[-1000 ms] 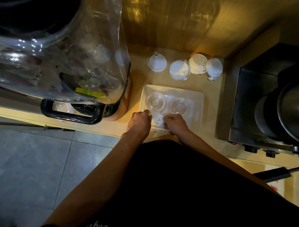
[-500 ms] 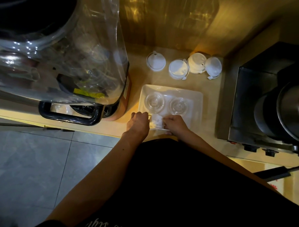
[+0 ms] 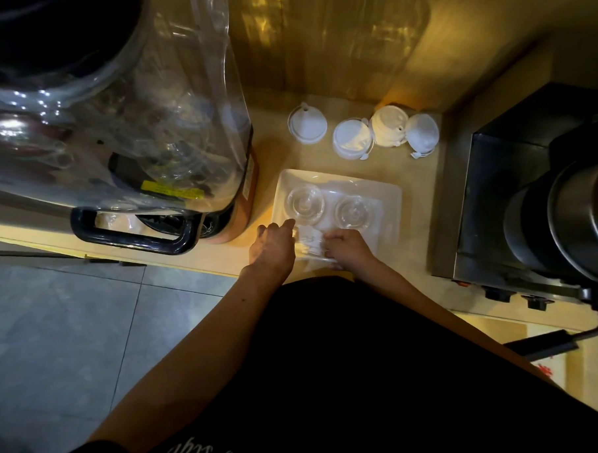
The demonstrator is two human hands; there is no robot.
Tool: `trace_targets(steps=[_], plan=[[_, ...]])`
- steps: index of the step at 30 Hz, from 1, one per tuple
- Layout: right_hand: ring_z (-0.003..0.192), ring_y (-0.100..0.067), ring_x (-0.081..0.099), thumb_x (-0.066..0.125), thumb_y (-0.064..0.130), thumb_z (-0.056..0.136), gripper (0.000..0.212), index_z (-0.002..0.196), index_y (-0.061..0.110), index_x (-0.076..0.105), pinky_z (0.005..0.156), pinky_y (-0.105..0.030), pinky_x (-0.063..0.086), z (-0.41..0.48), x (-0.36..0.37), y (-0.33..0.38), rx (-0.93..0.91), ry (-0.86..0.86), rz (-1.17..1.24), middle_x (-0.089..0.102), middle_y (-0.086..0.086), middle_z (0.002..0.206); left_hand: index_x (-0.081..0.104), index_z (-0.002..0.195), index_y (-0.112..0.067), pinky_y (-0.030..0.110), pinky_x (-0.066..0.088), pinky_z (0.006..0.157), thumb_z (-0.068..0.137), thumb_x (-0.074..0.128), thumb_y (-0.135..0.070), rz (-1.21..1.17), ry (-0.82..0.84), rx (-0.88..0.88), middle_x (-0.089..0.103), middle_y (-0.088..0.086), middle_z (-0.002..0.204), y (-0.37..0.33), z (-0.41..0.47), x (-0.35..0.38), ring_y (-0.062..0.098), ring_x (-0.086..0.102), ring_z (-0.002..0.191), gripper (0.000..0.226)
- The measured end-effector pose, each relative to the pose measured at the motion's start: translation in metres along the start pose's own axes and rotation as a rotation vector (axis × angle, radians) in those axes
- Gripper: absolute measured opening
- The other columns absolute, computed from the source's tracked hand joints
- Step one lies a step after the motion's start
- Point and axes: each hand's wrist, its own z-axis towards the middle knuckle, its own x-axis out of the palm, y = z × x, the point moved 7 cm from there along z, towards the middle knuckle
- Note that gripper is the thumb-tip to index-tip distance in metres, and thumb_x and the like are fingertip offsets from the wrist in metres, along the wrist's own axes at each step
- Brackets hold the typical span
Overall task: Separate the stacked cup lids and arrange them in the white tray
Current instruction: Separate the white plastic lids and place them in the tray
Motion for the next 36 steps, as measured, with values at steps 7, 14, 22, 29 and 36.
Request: trace_targets(steps=[7, 14, 22, 29, 36], plan=[[0.106, -0.032, 0.066, 0.063, 0.019, 0.087, 0.012, 0.099, 0.021, 0.064, 0.053, -0.029, 0.051, -0.002, -0.006, 0.001, -0.01, 0.002, 0.004, 0.066, -0.016, 0.115, 0.039, 0.14, -0.017, 0.049, 0.045, 0.095, 0.099, 0.04, -0.014, 0.003, -0.02, -0.029, 0.053, 0.019, 0.126, 0.0, -0.001, -0.002, 0.039, 0.043, 0.124, 0.041], [0.104, -0.03, 0.066, 0.061, 0.018, 0.088, 0.031, 0.118, 0.015, 0.064, 0.05, -0.025, 0.048, -0.006, -0.011, 0.006, -0.036, 0.001, -0.02, 0.066, -0.014, 0.118, 0.043, 0.136, -0.019, 0.049, 0.048, 0.088, 0.096, 0.04, -0.011, -0.044, -0.061, -0.05, 0.049, 0.016, 0.126, -0.004, -0.004, -0.01, 0.036, 0.048, 0.121, 0.041], [0.105, -0.028, 0.066, 0.063, 0.017, 0.089, 0.039, 0.127, 0.018, 0.058, 0.048, -0.023, 0.047, -0.011, -0.014, 0.006, -0.043, 0.0, -0.012, 0.061, -0.006, 0.123, 0.039, 0.14, -0.021, 0.049, 0.046, 0.09, 0.098, 0.043, -0.019, -0.08, -0.028, -0.011, 0.046, 0.015, 0.132, -0.01, -0.008, -0.006, 0.035, 0.049, 0.121, 0.043], [0.092, -0.022, 0.066, 0.062, 0.016, 0.086, 0.036, 0.122, 0.018, 0.064, 0.05, -0.024, 0.049, -0.011, -0.013, 0.006, -0.069, -0.011, -0.002, 0.066, -0.01, 0.121, 0.036, 0.145, -0.022, 0.043, 0.037, 0.105, 0.089, 0.045, -0.004, -0.047, -0.121, -0.007, 0.04, 0.011, 0.145, -0.014, -0.008, -0.014, 0.034, 0.035, 0.13, 0.06], [0.09, -0.02, 0.065, 0.056, 0.014, 0.088, 0.039, 0.127, 0.018, 0.062, 0.054, -0.026, 0.052, -0.012, -0.012, 0.01, -0.105, -0.005, -0.037, 0.063, -0.009, 0.124, 0.02, 0.15, -0.021, 0.047, 0.03, 0.111, 0.084, 0.043, 0.0, -0.118, -0.139, -0.15, 0.027, 0.017, 0.148, -0.001, -0.017, -0.016, 0.041, 0.03, 0.132, 0.073]])
